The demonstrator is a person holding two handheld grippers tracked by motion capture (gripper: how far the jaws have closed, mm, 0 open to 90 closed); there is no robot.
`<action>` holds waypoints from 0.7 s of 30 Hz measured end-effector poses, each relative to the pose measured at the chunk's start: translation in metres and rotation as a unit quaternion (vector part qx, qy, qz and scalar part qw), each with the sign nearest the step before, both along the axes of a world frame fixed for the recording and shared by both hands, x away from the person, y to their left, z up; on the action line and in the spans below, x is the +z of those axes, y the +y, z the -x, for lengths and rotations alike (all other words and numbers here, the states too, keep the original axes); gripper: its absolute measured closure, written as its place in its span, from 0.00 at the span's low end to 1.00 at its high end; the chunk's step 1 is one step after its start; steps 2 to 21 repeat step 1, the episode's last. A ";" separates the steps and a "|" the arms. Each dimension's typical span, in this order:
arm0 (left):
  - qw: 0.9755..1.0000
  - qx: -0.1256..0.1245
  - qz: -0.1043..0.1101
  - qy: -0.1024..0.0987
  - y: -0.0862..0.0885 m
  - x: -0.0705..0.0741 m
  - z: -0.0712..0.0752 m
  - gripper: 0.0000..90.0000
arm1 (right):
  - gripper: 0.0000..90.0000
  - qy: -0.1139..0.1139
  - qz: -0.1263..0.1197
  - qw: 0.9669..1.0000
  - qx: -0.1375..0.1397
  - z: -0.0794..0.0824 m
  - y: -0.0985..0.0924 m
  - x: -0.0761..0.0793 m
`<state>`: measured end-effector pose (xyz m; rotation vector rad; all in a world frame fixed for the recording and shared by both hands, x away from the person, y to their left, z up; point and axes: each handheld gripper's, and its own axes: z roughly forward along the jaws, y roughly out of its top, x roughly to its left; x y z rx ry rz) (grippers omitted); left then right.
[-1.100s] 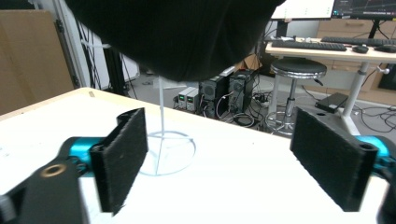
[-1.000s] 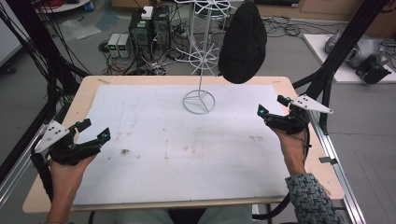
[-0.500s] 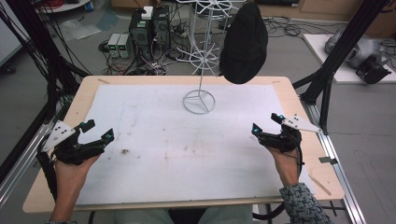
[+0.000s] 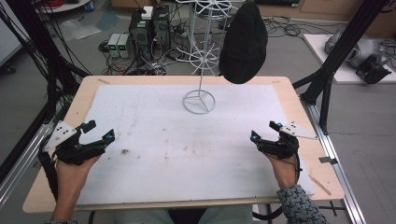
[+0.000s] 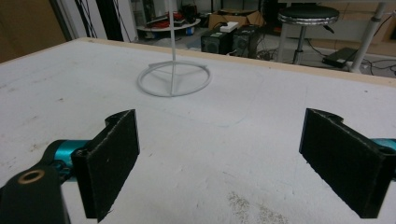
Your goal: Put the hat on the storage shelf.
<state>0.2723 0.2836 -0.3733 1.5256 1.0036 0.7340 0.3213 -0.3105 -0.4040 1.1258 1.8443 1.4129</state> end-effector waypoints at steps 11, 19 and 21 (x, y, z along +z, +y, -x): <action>1.000 0.001 0.002 0.001 0.000 -0.001 -0.001 0.23 | 0.12 -0.002 0.002 1.000 -0.001 0.000 0.000 0.000; 1.000 0.001 0.002 0.001 0.000 -0.001 -0.001 0.23 | 0.12 -0.002 0.002 1.000 -0.001 0.000 0.000 0.000; 1.000 0.001 0.002 0.001 0.000 -0.001 -0.001 0.23 | 0.12 -0.002 0.002 1.000 -0.001 0.000 0.000 0.000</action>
